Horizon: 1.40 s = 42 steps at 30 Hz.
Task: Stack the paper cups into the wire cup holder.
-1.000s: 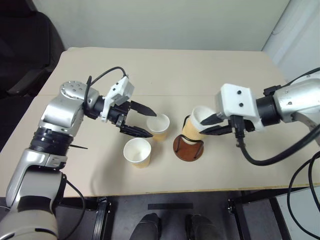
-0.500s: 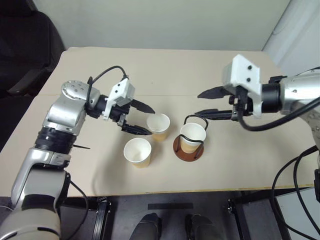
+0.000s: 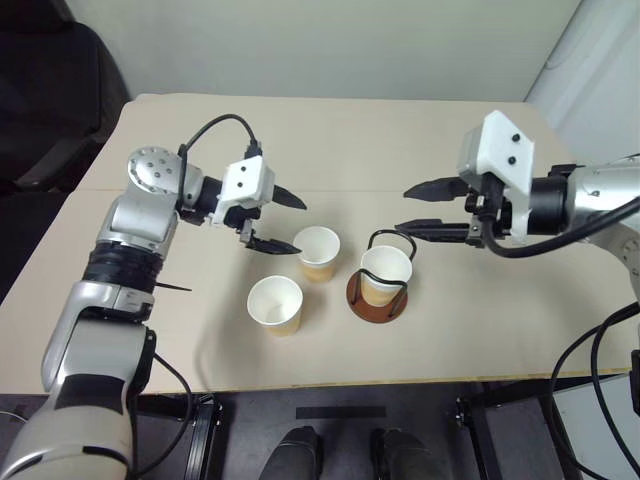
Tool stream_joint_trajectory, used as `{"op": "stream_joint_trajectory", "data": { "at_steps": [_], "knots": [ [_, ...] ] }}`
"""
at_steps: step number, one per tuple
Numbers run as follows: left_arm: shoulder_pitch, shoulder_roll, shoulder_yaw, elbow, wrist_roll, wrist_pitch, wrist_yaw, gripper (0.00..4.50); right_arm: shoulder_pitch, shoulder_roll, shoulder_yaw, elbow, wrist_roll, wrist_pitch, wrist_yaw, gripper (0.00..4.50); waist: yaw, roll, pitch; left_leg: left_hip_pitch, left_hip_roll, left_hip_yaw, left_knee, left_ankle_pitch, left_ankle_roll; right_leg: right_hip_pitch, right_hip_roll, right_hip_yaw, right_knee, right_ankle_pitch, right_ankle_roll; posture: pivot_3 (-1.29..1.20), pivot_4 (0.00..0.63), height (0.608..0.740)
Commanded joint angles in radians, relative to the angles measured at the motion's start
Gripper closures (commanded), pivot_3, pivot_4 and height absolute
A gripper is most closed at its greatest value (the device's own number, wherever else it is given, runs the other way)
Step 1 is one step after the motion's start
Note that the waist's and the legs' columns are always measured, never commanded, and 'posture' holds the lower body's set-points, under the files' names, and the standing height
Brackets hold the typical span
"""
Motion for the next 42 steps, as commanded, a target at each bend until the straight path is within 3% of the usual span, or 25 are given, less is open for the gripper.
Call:
{"op": "stream_joint_trajectory", "data": {
  "at_steps": [1,22,40,42],
  "knots": [
    [-0.036,0.012,0.011,0.009,0.021,-0.053,-0.028,0.32,-0.011,-0.013,-0.05,-0.024,0.02,-0.001,-0.018,2.27,0.0,0.0,0.0,0.0,0.0,0.0,0.0,0.0,0.0,0.0,0.0,0.0,0.0,0.0,0.0,0.0,0.15,0.74],
    [-0.077,-0.017,-0.094,0.077,0.037,-0.25,-0.072,0.32,-0.007,-0.039,-0.096,-0.026,0.088,0.033,-0.064,2.27,0.001,0.0,0.0,-0.005,0.0,0.0,0.0,0.0,0.0,-0.005,0.0,0.0,0.001,0.0,0.0,0.0,0.15,0.74],
    [-0.045,0.005,-0.2,0.062,-0.003,-0.308,-0.072,0.32,0.043,-0.073,-0.149,-0.053,0.168,0.05,-0.057,2.27,0.004,0.0,0.0,-0.008,0.0,0.0,0.002,0.0,0.0,-0.007,0.0,-0.001,0.001,0.0,0.0,0.0,0.15,0.74],
    [-0.035,0.005,-0.212,0.058,-0.008,-0.312,-0.072,0.7,0.06,-0.087,-0.161,-0.057,0.183,0.045,-0.049,2.23,0.004,0.0,0.0,-0.008,0.0,0.0,0.002,0.0,0.0,-0.007,0.0,-0.001,0.001,0.0,0.0,0.0,0.15,0.74]
  ]
}}
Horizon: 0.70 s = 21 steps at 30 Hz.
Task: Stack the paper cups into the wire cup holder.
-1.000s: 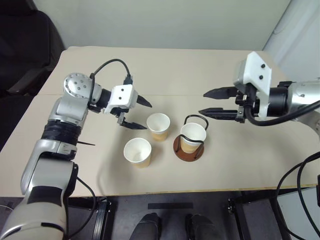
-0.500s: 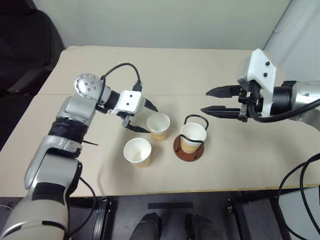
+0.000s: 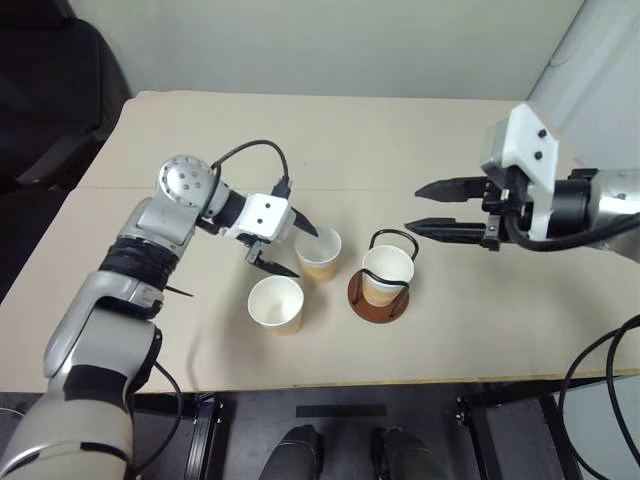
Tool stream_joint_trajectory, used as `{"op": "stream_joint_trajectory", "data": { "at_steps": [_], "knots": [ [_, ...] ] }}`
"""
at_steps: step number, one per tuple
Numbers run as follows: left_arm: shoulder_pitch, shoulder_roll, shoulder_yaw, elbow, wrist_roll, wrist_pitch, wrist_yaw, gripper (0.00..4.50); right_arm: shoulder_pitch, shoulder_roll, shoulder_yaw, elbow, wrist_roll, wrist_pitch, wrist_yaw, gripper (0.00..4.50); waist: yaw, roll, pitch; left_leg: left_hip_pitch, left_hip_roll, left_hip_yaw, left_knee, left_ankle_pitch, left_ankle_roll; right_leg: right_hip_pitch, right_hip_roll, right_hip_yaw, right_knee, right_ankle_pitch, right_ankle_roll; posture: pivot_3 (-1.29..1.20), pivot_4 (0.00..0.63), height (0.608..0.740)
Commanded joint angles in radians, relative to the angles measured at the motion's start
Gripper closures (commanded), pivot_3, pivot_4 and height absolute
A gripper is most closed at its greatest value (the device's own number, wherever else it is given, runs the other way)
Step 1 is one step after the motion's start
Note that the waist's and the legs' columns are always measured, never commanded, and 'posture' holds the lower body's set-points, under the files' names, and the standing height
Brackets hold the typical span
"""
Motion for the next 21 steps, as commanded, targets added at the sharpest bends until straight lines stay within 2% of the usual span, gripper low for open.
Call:
{"op": "stream_joint_trajectory", "data": {
  "at_steps": [1,7,11,21],
  "knots": [
    [0.011,0.004,-0.008,-0.021,-0.019,-0.024,-0.033,0.9,0.018,-0.036,-0.065,-0.027,0.036,-0.015,0.023,2.23,0.0,0.0,0.0,0.0,0.0,0.0,0.0,0.0,0.0,0.0,0.0,0.0,0.0,0.0,0.0,0.0,0.15,0.74],
    [0.016,-0.018,-0.013,0.034,0.006,-0.068,-0.033,2.9,0.106,-0.084,-0.098,-0.034,0.055,-0.061,0.065,2.23,0.003,0.0,0.0,0.0,0.0,0.0,0.001,0.0,0.0,0.0,0.0,0.0,0.0,0.0,0.0,0.0,0.15,0.74],
    [0.009,-0.037,-0.007,0.059,-0.003,-0.066,-0.033,4.44,0.155,-0.114,-0.108,-0.021,0.037,-0.102,0.085,2.23,0.005,0.0,0.0,0.0,0.0,0.0,0.001,0.0,0.0,0.0,0.0,0.0,0.001,0.0,0.0,0.0,0.15,0.74],
    [-0.013,0.002,-0.04,0.049,-0.062,-0.008,-0.033,4.48,0.204,-0.148,-0.117,-0.011,0.044,-0.144,0.088,2.23,0.005,0.0,0.0,0.0,0.0,0.0,0.002,0.0,0.0,0.0,0.0,0.0,0.002,0.0,0.0,0.0,0.15,0.74]
  ]
}}
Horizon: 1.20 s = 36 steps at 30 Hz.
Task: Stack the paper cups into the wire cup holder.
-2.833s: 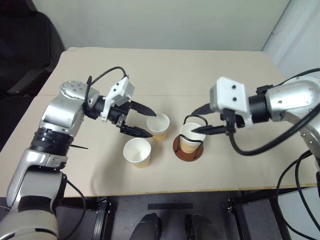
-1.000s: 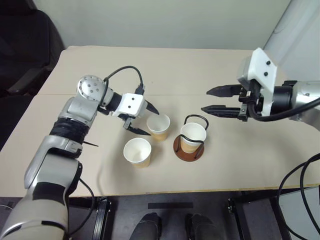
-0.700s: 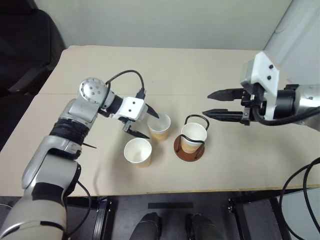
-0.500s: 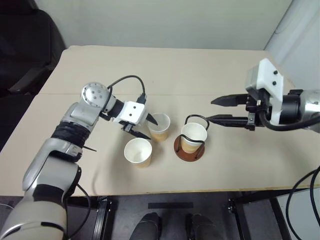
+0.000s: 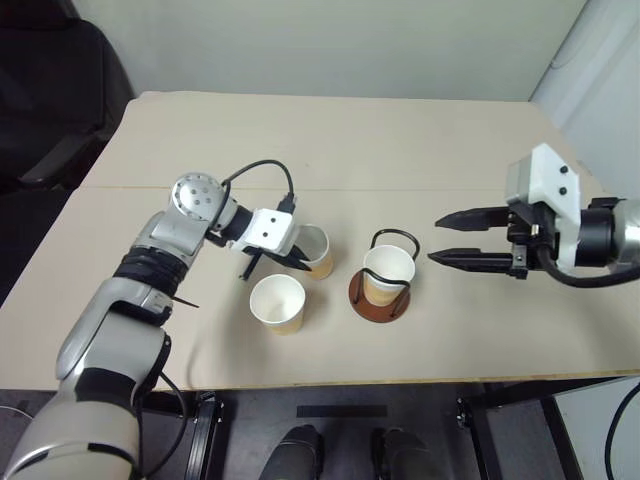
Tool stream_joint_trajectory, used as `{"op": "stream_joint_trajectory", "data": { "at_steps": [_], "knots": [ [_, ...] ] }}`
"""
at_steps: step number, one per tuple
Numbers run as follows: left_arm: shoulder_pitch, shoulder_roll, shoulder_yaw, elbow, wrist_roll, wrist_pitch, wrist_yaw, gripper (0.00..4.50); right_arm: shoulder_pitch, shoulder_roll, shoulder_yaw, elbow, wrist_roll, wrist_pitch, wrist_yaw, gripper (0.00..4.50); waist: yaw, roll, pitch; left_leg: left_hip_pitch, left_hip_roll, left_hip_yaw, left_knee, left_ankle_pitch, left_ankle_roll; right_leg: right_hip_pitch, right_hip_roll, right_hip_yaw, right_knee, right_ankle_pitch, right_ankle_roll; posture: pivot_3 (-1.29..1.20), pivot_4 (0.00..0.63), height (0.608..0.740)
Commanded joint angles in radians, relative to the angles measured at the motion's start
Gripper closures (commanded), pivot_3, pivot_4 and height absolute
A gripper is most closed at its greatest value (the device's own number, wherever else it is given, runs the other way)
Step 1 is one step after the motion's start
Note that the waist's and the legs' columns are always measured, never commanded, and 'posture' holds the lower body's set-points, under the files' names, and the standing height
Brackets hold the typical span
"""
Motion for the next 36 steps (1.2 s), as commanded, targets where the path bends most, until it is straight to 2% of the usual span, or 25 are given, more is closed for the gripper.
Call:
{"op": "stream_joint_trajectory", "data": {
  "at_steps": [1,5,13,19,25,36],
  "knots": [
    [-0.043,0.039,-0.011,-0.019,-0.053,0.045,-0.033,4.48,0.012,-0.026,-0.048,-0.003,0.002,-0.027,0.013,2.23,0.0,0.0,0.0,0.0,0.0,0.0,0.0,0.0,0.0,0.0,0.0,0.0,0.0,0.0,0.0,0.0,0.15,0.74],
    [-0.088,0.04,0.004,0.004,-0.074,0.076,-0.033,4.48,0.037,-0.042,-0.05,-0.003,-0.001,-0.037,0.019,2.23,0.004,0.0,0.0,0.0,0.0,0.0,0.0,0.0,0.0,0.0,0.0,0.0,0.0,0.0,0.0,0.0,0.15,0.74],
    [-0.222,-0.03,0.14,0.077,-0.07,0.145,-0.032,4.48,0.082,-0.055,-0.045,-0.008,-0.01,-0.053,0.014,2.23,0.007,0.0,0.0,-0.001,0.0,0.0,0.001,0.0,0.0,0.0,0.0,0.0,-0.001,0.0,0.0,0.0,0.15,0.74],
    [-0.309,-0.087,0.195,0.026,-0.147,0.305,-0.033,4.48,0.111,-0.055,-0.051,-0.017,-0.005,-0.046,0.005,2.23,0.008,0.0,0.0,-0.001,0.0,0.0,0.001,0.0,0.0,0.0,0.0,0.0,-0.001,0.0,0.001,0.0,0.15,0.74],
    [-0.359,-0.082,0.15,-0.063,-0.293,0.469,-0.033,4.48,0.141,-0.06,-0.056,-0.037,0.001,-0.042,0.002,2.23,0.007,0.0,0.0,-0.001,0.0,0.0,0.001,0.0,0.0,0.0,0.0,0.0,-0.001,0.0,0.001,0.0,0.15,0.74],
    [-0.427,0.058,-0.1,-0.235,-0.576,0.624,-0.033,4.48,0.218,-0.085,-0.048,-0.061,-0.063,-0.089,0.0,2.23,0.009,0.0,0.0,-0.001,0.0,0.0,0.002,0.0,0.0,0.001,0.0,0.0,-0.001,0.001,0.001,0.0,0.15,0.74]
  ]
}}
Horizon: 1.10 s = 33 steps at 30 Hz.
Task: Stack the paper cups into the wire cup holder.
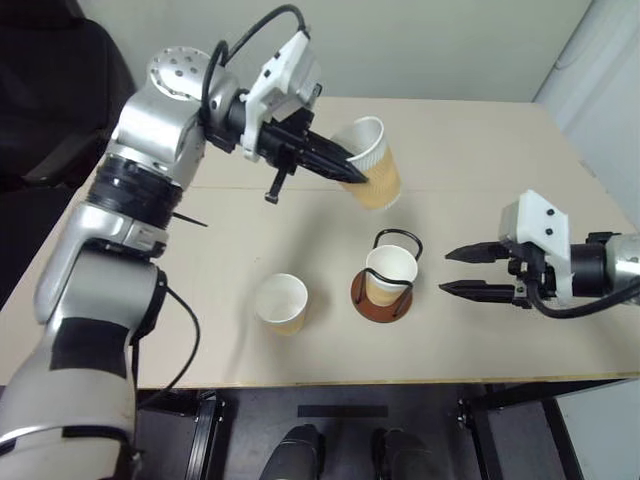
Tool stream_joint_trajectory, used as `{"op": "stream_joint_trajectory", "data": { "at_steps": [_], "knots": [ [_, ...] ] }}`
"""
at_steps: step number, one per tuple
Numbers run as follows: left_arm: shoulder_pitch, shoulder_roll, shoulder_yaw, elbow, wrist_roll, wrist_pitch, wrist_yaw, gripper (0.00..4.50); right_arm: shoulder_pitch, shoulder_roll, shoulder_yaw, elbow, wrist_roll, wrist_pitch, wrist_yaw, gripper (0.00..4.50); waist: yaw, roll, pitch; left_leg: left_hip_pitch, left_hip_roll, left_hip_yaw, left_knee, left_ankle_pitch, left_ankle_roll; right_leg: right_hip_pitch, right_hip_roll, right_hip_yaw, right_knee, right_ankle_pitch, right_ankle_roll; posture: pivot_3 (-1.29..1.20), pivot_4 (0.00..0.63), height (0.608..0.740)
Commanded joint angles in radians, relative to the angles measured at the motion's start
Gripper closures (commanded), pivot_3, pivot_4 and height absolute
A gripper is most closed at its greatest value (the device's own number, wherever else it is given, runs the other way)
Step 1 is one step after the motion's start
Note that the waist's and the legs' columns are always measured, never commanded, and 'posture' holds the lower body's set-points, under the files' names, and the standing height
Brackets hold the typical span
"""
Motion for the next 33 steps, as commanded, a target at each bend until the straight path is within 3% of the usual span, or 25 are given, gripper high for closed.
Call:
{"op": "stream_joint_trajectory", "data": {
  "at_steps": [1,5,15,33],
  "knots": [
    [-0.05,0.032,-0.066,-0.067,-0.095,0.03,-0.029,4.48,0.003,-0.009,-0.033,-0.026,-0.009,-0.021,-0.006,2.23,0.0,0.0,0.0,0.0,0.0,0.0,0.0,0.0,0.0,0.0,0.0,0.0,0.0,0.0,0.0,0.0,0.15,0.74],
    [-0.072,0.038,-0.152,-0.065,-0.132,0.008,-0.029,4.48,0.013,-0.01,-0.043,-0.031,-0.008,-0.021,-0.01,2.23,0.002,0.0,0.0,0.0,0.0,0.0,0.001,0.0,0.0,0.001,0.0,0.0,0.0,0.0,0.001,0.0,0.15,0.74],
    [-0.108,-0.067,-0.268,0.065,-0.048,-0.2,-0.029,4.48,0.036,-0.005,-0.071,-0.047,0.004,-0.012,-0.028,2.23,0.003,0.0,0.0,0.0,0.0,0.0,0.002,0.0,0.001,0.001,0.0,0.0,0.0,0.001,0.001,0.0,0.15,0.74],
    [-0.093,-0.072,-0.366,0.019,-0.093,-0.23,-0.029,4.48,0.055,-0.002,-0.093,-0.075,0.031,0.013,-0.07,2.23,0.007,0.0,0.0,0.0,0.0,0.001,0.003,0.0,0.001,0.001,0.0,0.0,0.0,0.001,0.001,0.0,0.15,0.74]
  ]
}}
